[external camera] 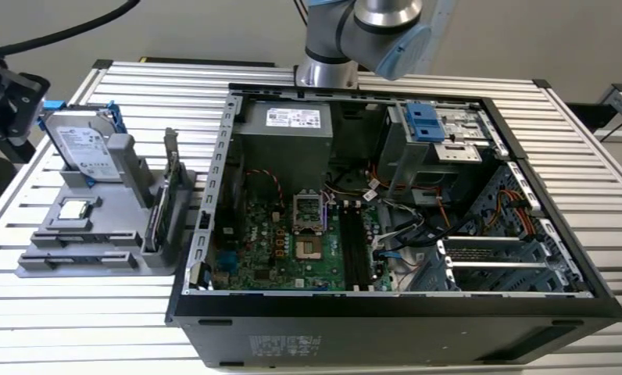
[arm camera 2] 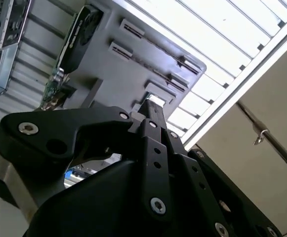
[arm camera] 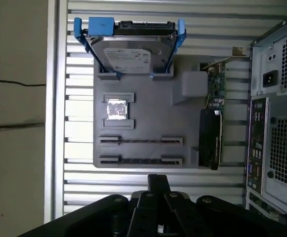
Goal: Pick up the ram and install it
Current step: 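Pick up the ram and move it above insertion slot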
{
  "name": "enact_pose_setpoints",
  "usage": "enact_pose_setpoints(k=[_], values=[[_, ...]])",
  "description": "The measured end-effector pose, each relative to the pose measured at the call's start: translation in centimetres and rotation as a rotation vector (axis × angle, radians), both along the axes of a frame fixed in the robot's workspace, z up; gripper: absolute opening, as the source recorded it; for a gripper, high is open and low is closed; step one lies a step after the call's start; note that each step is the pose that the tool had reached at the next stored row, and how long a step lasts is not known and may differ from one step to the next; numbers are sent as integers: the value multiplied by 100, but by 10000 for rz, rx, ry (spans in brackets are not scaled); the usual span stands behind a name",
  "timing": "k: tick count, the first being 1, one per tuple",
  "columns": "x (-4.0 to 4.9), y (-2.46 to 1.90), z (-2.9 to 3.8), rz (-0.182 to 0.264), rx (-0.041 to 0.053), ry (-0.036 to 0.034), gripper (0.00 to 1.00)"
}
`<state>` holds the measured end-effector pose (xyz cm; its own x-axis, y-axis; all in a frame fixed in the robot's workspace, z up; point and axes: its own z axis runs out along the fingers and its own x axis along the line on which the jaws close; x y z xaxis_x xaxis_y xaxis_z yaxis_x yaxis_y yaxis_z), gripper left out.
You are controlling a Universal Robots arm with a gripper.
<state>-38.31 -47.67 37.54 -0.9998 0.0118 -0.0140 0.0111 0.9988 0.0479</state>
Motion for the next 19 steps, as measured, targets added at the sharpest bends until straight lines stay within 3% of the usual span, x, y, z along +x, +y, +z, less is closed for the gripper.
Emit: enact_pose_setpoints(k=[13, 19], values=[[-2, 0, -1, -1101, -1, 41, 0], [-3, 1, -1, -1164, -2, 41, 0]])
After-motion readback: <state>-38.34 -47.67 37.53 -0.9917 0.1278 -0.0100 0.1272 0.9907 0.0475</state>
